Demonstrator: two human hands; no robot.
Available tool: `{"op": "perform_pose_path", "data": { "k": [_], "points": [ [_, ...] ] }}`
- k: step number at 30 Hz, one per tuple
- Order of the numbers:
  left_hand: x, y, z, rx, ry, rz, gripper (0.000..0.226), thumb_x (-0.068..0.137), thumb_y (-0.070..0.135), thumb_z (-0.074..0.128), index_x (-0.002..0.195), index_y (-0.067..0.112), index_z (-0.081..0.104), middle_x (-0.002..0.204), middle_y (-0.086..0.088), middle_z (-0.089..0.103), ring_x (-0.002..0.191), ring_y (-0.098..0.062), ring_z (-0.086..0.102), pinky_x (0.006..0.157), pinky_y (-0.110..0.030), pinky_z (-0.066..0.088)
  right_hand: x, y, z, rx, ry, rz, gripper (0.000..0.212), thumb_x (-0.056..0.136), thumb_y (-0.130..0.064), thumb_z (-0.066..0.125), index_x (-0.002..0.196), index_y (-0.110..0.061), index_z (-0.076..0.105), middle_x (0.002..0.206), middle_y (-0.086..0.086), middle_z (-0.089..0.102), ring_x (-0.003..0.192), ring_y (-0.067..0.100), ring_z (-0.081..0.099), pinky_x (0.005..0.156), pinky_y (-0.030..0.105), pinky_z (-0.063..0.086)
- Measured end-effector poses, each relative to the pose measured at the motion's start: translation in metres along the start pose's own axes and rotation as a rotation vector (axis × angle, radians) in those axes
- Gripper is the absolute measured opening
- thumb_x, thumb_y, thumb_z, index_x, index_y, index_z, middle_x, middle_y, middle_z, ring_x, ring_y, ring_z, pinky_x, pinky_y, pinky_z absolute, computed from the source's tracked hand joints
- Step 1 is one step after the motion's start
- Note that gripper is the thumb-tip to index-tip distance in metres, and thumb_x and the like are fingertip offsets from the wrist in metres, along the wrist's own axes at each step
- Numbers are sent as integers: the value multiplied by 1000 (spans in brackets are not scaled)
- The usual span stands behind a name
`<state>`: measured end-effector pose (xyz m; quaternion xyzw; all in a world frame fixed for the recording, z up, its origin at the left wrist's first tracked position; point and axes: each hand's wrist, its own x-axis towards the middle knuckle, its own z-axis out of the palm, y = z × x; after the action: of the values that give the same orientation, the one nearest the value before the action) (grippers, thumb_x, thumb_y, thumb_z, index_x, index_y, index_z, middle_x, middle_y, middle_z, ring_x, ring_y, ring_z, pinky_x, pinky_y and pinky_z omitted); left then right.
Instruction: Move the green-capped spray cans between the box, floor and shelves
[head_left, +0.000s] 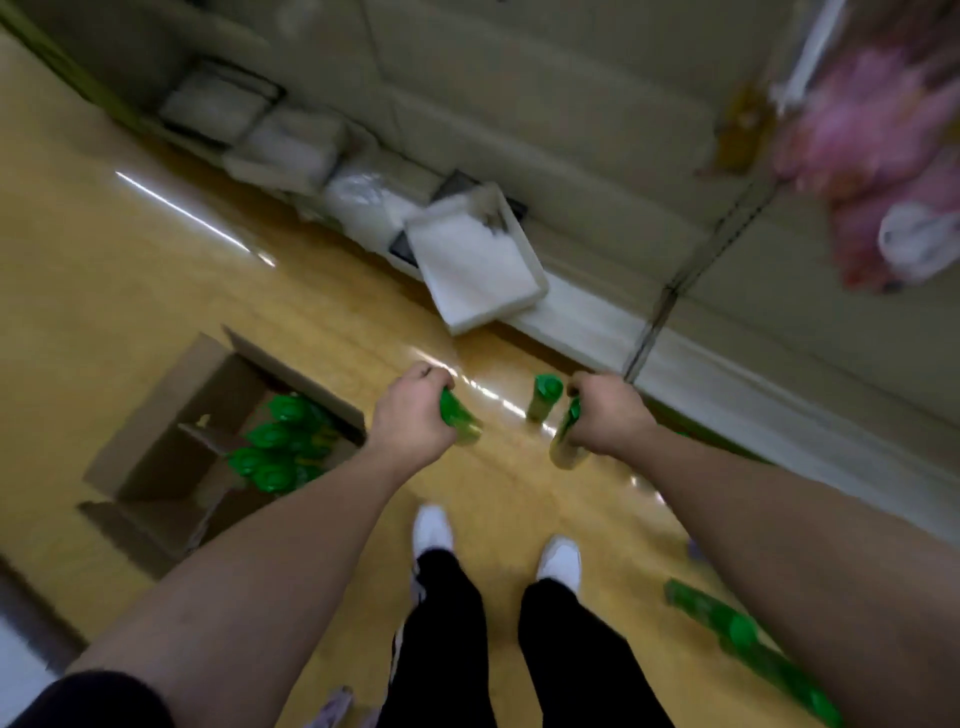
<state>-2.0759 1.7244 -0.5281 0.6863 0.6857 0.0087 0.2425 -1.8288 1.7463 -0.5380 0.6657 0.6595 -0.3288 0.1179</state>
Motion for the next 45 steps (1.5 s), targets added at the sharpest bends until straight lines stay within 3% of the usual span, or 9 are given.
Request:
{"op": "perform_pose_path", "data": {
  "k": [5, 10, 15, 20, 24, 32, 37, 42, 45],
  "points": [
    [-33, -15, -135, 16, 108, -46, 53, 67, 30, 86, 113, 26, 61, 110, 5, 51, 99, -24, 59, 84, -36, 52, -31, -121, -100, -70, 83, -161, 50, 67, -28, 85, 110, -17, 61, 108, 8, 59, 98, 28, 62, 74, 32, 53],
    [-70, -48, -250, 9, 273, -49, 51, 67, 29, 88, 109, 29, 59, 105, 9, 49, 93, -18, 55, 78, -33, 49, -76, -238, -176, -106, 157, -266, 53, 67, -23, 87, 112, -14, 60, 106, 7, 60, 94, 25, 62, 79, 39, 60],
    [-104, -94, -322, 26, 380, -55, 54, 68, 26, 90, 115, 28, 61, 112, 7, 54, 101, -18, 57, 85, -35, 55, -109, -337, -213, -90, 232, -361, 50, 70, -21, 88, 110, -14, 60, 101, 5, 57, 90, 22, 60, 59, 28, 52],
    [-130, -141, -367, -19, 420, -98, 56, 69, 22, 90, 116, 27, 61, 111, 7, 52, 101, -17, 56, 76, -30, 53, -124, -417, -215, -77, 276, -451, 46, 71, -17, 87, 109, -14, 61, 102, 5, 58, 91, 22, 61, 74, 36, 62],
    [-142, -176, -377, -41, 406, -147, 64, 69, 22, 90, 125, 26, 60, 115, 6, 54, 104, -19, 56, 82, -33, 57, -121, -466, -202, -62, 263, -477, 37, 72, -22, 86, 100, -13, 62, 97, 6, 61, 81, 18, 61, 65, 33, 61],
    [-139, -240, -355, -63, 353, -277, 58, 71, 26, 88, 121, 28, 60, 114, 8, 56, 98, -16, 56, 82, -35, 58, -71, -520, -138, -75, 74, -511, 39, 75, -32, 85, 99, -17, 58, 96, 4, 62, 84, 18, 65, 70, 37, 64],
    [-119, -274, -317, -120, 260, -429, 55, 71, 23, 87, 118, 27, 61, 114, 6, 56, 99, -18, 56, 79, -34, 57, -17, -533, -92, -146, -81, -555, 43, 77, -34, 83, 107, -17, 56, 100, 3, 61, 87, 16, 63, 64, 28, 59],
    [-98, -294, -261, -217, 218, -550, 52, 66, 25, 88, 109, 28, 59, 102, 9, 50, 94, -18, 54, 69, -32, 51, 36, -532, -47, -238, -193, -554, 47, 70, -35, 84, 101, -18, 54, 100, 4, 60, 88, 19, 62, 71, 38, 63],
    [-87, -304, -220, -270, 215, -608, 49, 65, 29, 88, 104, 30, 60, 101, 12, 50, 94, -16, 56, 76, -34, 54, 64, -522, -15, -272, -233, -583, 44, 72, -34, 82, 100, -21, 51, 96, 3, 59, 86, 20, 61, 71, 38, 62]
  ]
}}
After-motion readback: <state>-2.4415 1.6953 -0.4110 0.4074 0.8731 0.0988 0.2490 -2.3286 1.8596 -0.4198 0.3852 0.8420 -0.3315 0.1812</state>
